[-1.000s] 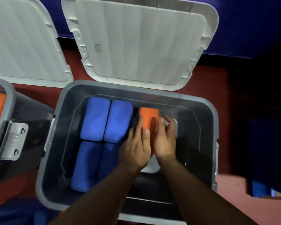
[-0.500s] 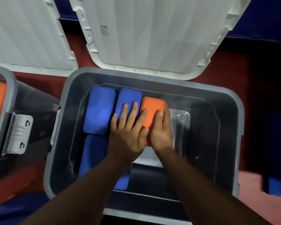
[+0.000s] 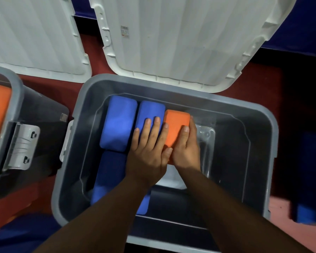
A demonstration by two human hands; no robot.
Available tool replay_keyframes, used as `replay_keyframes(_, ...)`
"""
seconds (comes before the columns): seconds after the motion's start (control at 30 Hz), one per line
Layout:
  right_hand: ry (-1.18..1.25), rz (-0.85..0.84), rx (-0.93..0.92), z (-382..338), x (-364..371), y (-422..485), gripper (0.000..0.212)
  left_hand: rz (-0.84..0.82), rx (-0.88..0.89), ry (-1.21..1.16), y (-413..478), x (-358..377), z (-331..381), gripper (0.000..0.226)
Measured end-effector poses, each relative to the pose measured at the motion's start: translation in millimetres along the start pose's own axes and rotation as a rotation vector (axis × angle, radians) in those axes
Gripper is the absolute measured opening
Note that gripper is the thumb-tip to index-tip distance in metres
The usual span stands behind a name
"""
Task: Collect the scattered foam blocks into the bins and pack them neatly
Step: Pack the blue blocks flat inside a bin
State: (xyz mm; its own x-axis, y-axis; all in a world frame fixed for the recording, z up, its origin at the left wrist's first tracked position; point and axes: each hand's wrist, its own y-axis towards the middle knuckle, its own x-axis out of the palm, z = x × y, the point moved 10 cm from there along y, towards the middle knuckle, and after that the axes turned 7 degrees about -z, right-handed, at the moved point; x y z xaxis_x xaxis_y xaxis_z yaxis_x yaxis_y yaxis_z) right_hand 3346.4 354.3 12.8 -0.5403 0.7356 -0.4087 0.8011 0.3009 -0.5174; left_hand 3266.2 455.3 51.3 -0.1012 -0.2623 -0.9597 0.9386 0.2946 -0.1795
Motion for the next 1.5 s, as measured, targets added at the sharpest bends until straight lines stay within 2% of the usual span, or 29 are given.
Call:
replay_keyframes(0.2,-0.028,0.02,0.019,-12,-5,11,0.054,0.045,-0.004,-0.007,-5,-5,-3,0.061)
replay_keyframes(0.53,-0.03,0.001,0.002,5,1,4,0.056,0.001,-0.041,-0.02,-2,5,-5,0.06)
replay_keyframes(0.87,0.008,0.004,-0.079,-4,0,-16,0.051,0.015,-0.034,0.008,-6,7,-9,0.06)
replay_keyframes(1.03,0.004,0.062,-0.124,-4,1,-11,0.052,0.006,-0.055,-0.007,-1,6,-10,0.061)
replay_keyframes(1.3,-0.085,0.008,-0.079,-3,4,-10,0.054,-0.007,-0.045,0.014,-4,3,-11,0.063)
replay_keyframes(1.43,-0.158,0.176,-0.087,-27,-15,-29,0.052,0.097,-0.021,-0.003,-25,-27,-20,0.06)
replay_keyframes(1.5,-0.183,0.209,-0.168,-52,-13,-48,0.051,0.151,-0.045,-0.006,-47,-45,-31,0.058)
